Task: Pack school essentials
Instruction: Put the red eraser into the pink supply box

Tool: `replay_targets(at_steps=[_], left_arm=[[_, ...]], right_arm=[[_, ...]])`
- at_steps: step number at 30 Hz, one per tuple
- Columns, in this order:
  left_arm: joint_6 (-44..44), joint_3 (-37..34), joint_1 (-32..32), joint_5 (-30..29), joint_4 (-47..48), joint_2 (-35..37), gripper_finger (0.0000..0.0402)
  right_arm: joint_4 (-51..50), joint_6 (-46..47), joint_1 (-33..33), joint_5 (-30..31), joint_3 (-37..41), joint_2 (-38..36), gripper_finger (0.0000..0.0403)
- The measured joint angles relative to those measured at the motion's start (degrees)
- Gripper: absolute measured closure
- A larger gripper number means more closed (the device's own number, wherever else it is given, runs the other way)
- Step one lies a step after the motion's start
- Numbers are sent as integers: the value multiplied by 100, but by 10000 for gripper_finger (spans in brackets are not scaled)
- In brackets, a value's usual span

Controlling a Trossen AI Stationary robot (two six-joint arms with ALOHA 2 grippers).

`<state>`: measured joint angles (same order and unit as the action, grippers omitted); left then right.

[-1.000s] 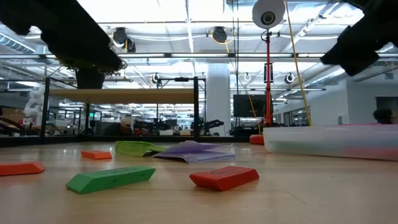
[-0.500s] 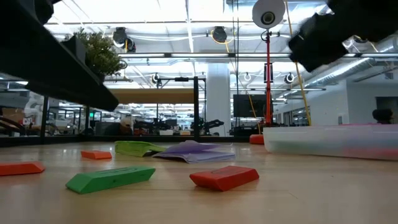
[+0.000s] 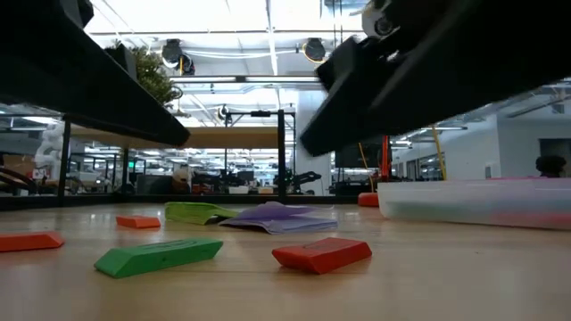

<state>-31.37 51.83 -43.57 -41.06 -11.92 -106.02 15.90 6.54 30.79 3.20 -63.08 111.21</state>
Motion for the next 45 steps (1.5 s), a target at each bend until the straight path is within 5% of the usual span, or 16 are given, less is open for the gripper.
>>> replay_targets(at_steps=[13, 34, 45], left_arm=[[-1, 0, -2, -2, -36, 0, 188], [-3, 0, -2, -2, -37, 4, 188], [-27, 0, -2, -2, -37, 9, 188]], right_arm=[[-229, -602, -536, -930, -104, 406, 202], [-358, -793, -601, -934, 62, 405, 305], [-419, -453, -592, -948, 76, 306, 312]])
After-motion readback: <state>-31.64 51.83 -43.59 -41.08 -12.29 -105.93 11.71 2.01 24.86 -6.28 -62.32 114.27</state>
